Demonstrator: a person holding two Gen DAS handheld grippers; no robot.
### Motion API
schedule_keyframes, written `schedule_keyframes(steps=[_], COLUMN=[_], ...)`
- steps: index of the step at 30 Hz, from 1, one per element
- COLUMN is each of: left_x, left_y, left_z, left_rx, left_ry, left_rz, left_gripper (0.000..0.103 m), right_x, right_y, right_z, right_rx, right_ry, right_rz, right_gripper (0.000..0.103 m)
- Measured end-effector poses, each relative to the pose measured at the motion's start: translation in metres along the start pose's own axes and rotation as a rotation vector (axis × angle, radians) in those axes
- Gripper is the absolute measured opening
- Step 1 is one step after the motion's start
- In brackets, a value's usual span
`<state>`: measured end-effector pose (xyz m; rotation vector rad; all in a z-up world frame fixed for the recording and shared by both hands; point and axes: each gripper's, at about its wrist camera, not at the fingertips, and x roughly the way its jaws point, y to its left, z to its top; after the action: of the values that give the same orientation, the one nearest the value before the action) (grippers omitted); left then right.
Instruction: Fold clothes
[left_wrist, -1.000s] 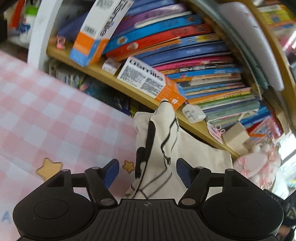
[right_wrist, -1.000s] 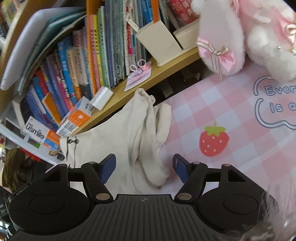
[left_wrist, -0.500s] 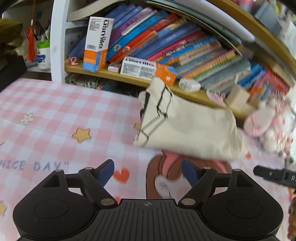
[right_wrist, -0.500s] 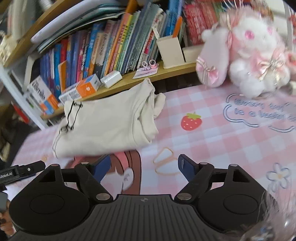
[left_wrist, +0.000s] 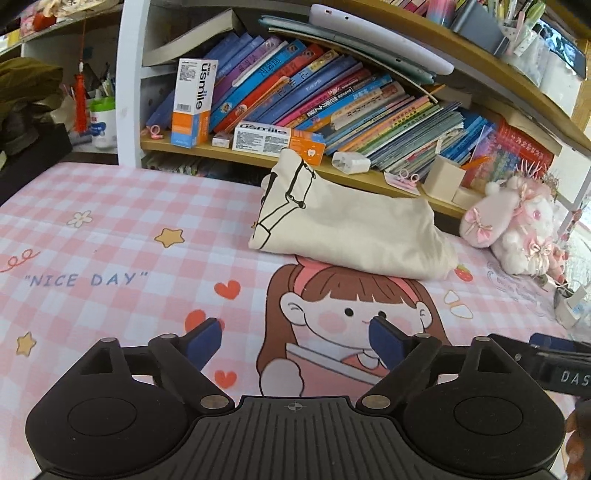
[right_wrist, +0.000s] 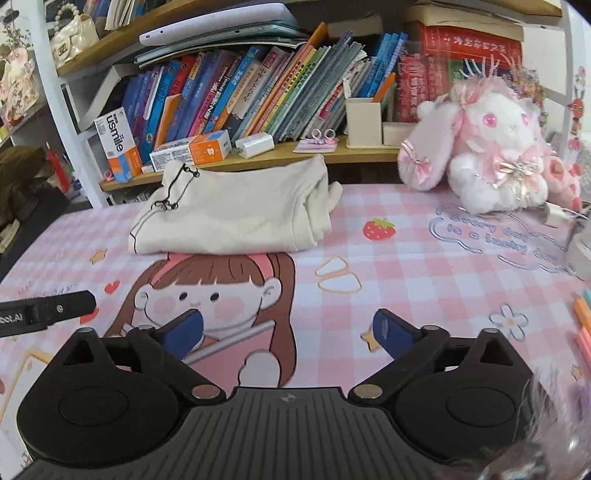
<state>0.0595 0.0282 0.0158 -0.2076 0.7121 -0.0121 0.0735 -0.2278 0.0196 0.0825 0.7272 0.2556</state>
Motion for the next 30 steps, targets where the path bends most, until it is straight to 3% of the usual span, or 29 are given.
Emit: schedule_keyframes(steps=[10,30], left_x=[-0.020,-0.020], left_y=[-0.006,-0.010], left_z=[-0.021,-0.023], left_rx=[0.067,0.083], left_ry=[-0.052,-0.021], left_rz=[0.082,0.030], left_gripper=[0.096,0.100], right_x=[-0.020,-0.021], right_y=[0.006,0.012], right_z=[-0.028,-0.029], right_rx=[-0.003,-0.012], right_ry=[-0.007,-0.005], right_rz=[-0.078,-0.088], right_gripper=[0.103,0.103])
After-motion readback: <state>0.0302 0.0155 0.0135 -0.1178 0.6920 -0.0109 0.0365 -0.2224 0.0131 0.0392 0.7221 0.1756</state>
